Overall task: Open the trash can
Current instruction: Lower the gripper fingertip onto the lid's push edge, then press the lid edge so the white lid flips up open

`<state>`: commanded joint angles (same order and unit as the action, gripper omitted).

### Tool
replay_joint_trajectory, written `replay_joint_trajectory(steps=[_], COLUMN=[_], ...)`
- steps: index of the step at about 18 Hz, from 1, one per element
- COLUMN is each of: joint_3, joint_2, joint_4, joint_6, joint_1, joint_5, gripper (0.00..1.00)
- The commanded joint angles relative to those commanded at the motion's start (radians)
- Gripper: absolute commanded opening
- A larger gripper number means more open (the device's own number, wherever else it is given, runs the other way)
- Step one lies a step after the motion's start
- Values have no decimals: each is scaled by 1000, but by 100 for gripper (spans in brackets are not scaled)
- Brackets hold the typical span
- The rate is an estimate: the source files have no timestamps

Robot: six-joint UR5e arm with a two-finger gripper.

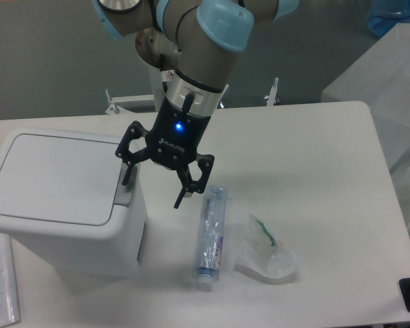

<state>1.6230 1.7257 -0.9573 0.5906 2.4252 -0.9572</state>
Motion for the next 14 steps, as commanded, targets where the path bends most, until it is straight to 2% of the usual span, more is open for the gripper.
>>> replay_joint_trajectory(steps=[6,14], joint_3=[0,3], joint_2=[12,23], joint_4=[31,32], joint_6=[2,0], joint_1=[0,0], joint_5=[-5,-5], gripper=[100,100])
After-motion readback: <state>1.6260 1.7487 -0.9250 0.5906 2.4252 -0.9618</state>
